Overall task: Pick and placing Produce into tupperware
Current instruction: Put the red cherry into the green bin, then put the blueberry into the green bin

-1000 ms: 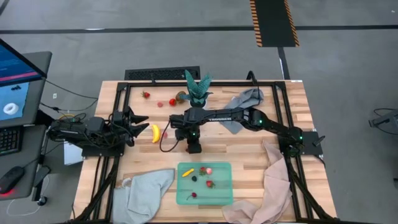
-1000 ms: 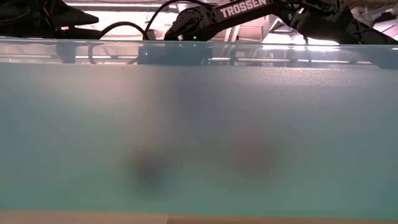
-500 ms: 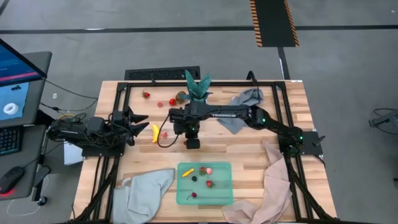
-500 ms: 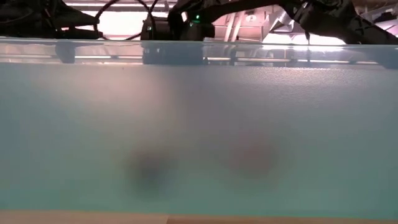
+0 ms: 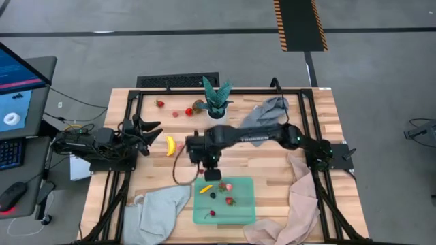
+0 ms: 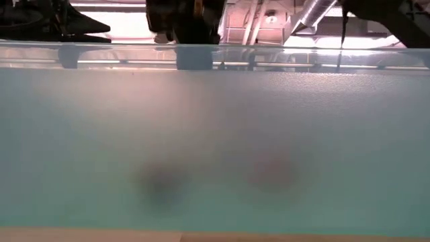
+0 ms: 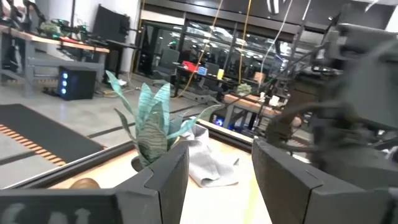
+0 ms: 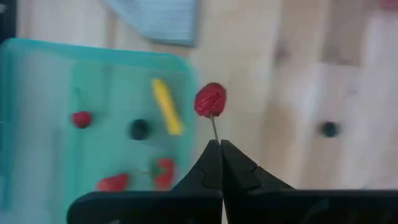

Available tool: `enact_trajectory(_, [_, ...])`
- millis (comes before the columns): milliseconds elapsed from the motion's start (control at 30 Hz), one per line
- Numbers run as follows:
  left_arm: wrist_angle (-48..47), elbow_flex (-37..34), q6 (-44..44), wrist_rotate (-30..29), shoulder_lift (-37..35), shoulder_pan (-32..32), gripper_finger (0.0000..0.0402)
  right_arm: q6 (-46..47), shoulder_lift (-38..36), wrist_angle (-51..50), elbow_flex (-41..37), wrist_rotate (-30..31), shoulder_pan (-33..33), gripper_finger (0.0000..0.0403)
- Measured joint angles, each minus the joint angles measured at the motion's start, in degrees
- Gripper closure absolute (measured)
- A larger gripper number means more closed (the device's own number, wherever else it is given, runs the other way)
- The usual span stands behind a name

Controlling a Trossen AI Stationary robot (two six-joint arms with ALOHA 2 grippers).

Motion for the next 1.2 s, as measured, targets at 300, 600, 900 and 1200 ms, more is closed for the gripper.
enact_trajectory(300, [-0.5, 0.0, -1.0, 1.0, 0.0, 0.0, 0.0234, 8.6, 0.0, 1.6, 0.0, 2.8, 7.0, 0.0389])
enact_trajectory(600, [-3.6, 0.0, -6.9, 6.1, 0.0, 0.0, 0.0234, 17.2, 0.5, 2.8, -1.2, 6.1, 10.0, 0.0370])
enact_trajectory(900, [-8.3, 0.0, -9.9, 1.9, 0.0, 0.0, 0.0234, 18.5, 1.4, 2.4, -1.3, 7.4, 11.1, 0.0353])
enact_trajectory(1200, [-8.2, 0.0, -8.5, -0.3, 0.0, 0.0, 0.0234, 18.2, 1.3, 1.6, -1.2, 10.3, 11.3, 0.0300])
